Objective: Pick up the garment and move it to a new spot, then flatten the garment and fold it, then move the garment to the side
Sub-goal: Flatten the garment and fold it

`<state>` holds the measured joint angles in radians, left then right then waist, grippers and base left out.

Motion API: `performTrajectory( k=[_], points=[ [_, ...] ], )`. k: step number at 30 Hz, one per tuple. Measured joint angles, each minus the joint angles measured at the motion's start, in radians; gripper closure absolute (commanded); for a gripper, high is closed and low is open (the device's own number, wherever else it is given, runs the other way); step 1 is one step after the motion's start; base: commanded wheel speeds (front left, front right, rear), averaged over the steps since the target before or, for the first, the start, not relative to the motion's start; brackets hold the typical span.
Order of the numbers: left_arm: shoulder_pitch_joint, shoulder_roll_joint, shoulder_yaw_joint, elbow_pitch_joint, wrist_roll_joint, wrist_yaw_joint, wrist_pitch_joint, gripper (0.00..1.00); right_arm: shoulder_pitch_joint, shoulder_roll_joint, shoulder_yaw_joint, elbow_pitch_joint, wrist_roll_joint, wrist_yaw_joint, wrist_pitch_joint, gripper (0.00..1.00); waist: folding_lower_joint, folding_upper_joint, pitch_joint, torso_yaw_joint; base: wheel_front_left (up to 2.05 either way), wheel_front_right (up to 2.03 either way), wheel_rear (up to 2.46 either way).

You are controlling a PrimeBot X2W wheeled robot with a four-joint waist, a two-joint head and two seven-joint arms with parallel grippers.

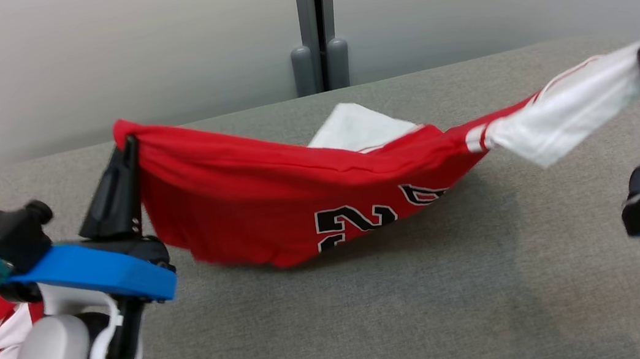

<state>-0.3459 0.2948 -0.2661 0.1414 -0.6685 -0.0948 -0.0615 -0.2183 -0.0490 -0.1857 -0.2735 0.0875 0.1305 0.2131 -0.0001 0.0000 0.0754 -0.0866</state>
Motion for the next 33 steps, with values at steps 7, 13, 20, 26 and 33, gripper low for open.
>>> performTrajectory(
  k=[7,13,20,26,33],
  points=[
    [-0.043,0.073,0.046,-0.218,-0.069,0.041,0.172,1.00,-0.168,-0.112,0.020,-0.084,-0.034,0.000,0.045,1.00,0.0000,0.0000,-0.021,-0.016,0.00,0.00,0.00],
    [-0.090,0.121,0.051,-0.260,-0.072,0.060,0.267,1.00,-0.300,-0.215,0.078,0.011,0.008,0.000,0.063,1.00,0.0000,0.0000,0.005,-0.021,0.00,0.00,0.00],
    [-0.196,0.105,0.085,-0.178,-0.143,0.087,0.321,1.00,-0.487,-0.259,0.222,0.245,0.088,0.000,0.021,1.00,0.0002,0.0000,0.123,-0.049,0.00,0.00,0.00],
    [-0.371,0.141,0.125,-0.063,-0.164,0.091,0.364,1.00,-0.763,-0.221,0.285,0.468,0.127,0.000,-0.092,1.00,0.0004,0.0000,0.266,-0.079,0.00,0.00,0.00],
    [-0.652,0.177,0.164,0.046,-0.094,0.075,0.256,1.00,-1.119,-0.150,0.235,0.655,0.033,0.000,-0.368,1.00,0.0005,0.0000,0.377,-0.088,0.00,0.00,0.00]
  ],
)
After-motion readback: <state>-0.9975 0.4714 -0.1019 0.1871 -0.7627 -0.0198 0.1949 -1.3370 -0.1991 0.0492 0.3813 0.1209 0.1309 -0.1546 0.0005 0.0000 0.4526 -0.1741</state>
